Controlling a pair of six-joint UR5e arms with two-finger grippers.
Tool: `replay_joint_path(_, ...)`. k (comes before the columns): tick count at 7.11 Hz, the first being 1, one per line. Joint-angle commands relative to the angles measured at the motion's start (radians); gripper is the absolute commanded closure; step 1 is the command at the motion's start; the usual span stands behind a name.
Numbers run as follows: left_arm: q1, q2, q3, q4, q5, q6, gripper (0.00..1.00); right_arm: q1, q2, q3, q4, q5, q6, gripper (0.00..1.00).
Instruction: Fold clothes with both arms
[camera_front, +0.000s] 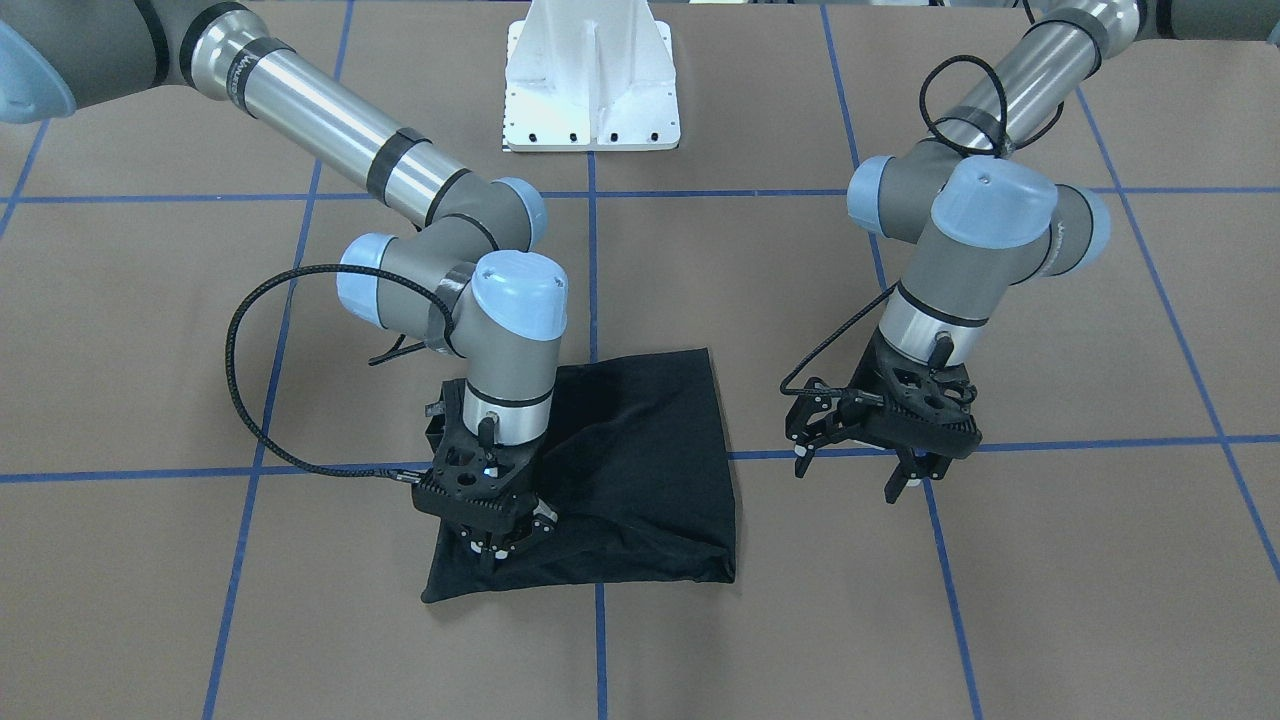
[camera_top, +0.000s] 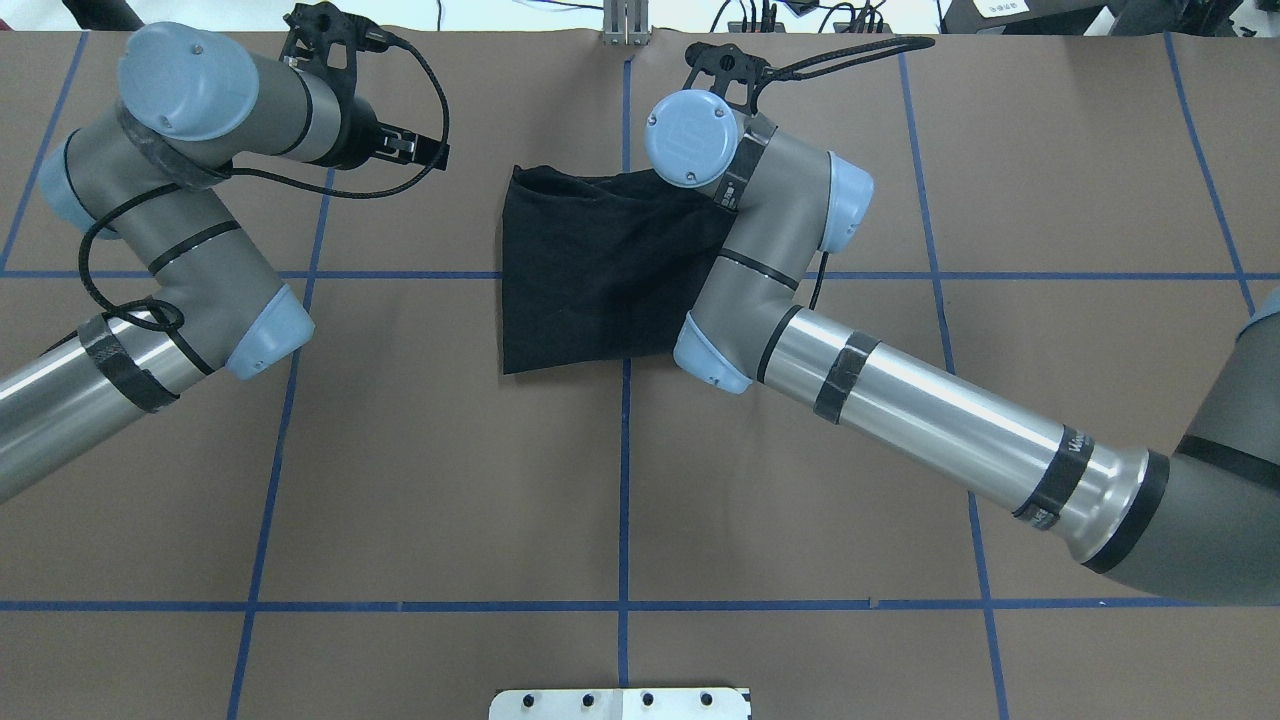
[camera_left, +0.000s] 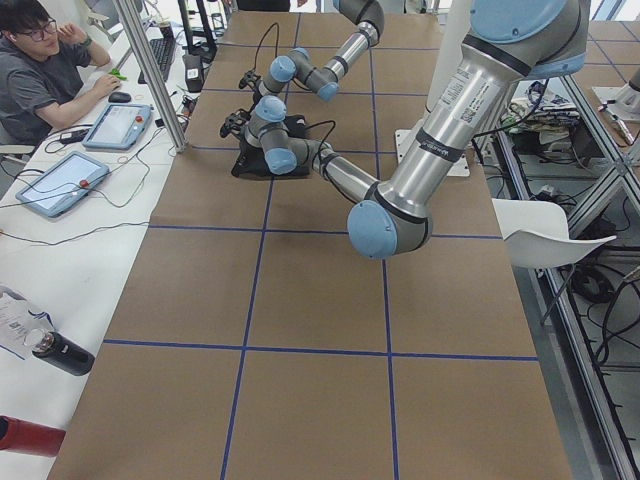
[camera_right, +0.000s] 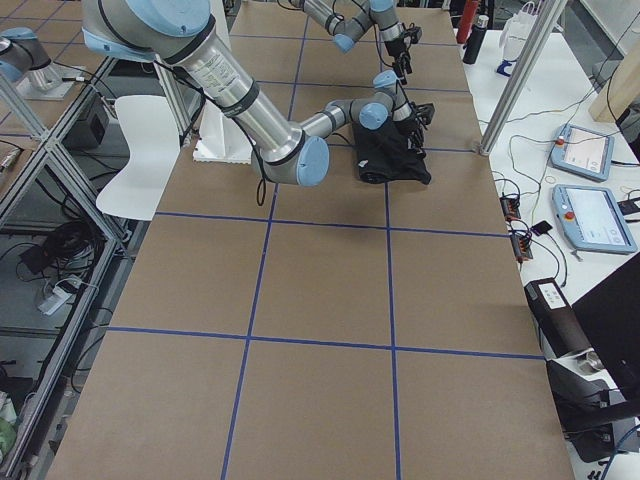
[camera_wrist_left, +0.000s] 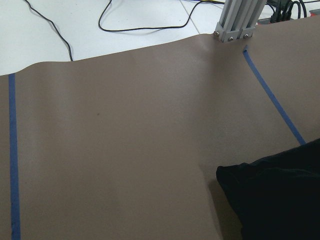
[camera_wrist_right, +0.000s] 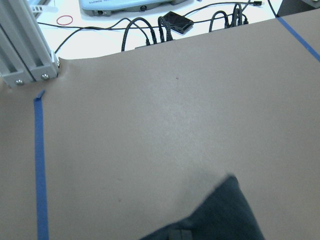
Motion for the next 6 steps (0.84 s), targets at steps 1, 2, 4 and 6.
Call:
replay_joint_path(1,0.001,0.017,-0.036,0.013,-0.011,0.001,0.0,0.036,0.02,-0.009,0.032,0.057,-0.002,0.18)
replay_joint_path(2,-0.001,0.04,-0.065,0.033,-0.056,0.011,0.0,0.066,0.009,0.027,0.018,0.158,-0.01,0.01)
replay_joint_path(4,-0.04,0.103,-0.227,0.208,-0.104,0.121,0.0,0.157,-0.134,0.247,-0.175,0.417,-0.178,0.0)
replay_joint_path(6,-0.126,0.175,-0.436,0.503,-0.113,0.357,0.0,0.271,-0.455,0.598,-0.287,0.557,-0.475,0.0)
